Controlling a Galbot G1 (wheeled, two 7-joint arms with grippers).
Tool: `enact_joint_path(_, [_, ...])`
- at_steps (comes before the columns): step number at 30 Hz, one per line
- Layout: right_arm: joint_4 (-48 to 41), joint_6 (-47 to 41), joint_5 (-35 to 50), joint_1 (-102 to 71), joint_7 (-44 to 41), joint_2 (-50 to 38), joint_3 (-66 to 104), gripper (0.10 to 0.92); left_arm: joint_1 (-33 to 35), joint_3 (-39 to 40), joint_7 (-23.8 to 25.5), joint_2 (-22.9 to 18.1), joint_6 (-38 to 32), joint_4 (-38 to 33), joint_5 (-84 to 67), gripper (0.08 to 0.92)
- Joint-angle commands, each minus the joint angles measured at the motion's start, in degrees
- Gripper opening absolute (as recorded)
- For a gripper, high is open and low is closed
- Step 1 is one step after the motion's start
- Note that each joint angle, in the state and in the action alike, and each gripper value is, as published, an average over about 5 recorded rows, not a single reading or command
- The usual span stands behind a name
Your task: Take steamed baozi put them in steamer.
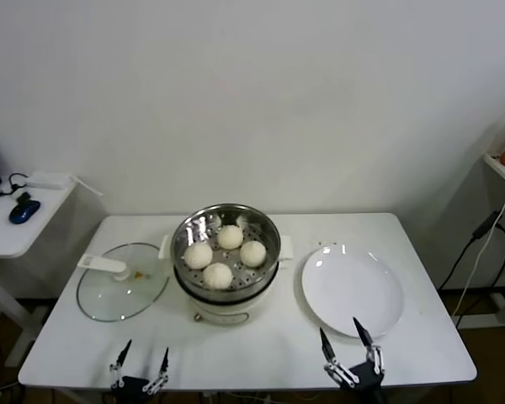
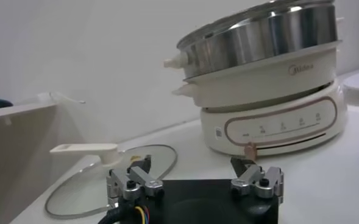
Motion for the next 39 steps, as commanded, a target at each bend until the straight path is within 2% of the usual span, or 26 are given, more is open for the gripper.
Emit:
enact_joint_path(1, [-0.9, 5.0, -0.8, -9.2, 2.8, 5.2, 2.9, 0.823, 0.1, -0.1, 0.0, 0.1, 0.0, -0.1, 0.1, 0.823])
enact_joint_path(39, [-1.5, 3.9, -2.7, -8.2, 4.6, 6.5, 2.0, 0.823, -0.1, -0.2, 0.2, -0.1, 0.3, -0.3, -1.0, 0.823])
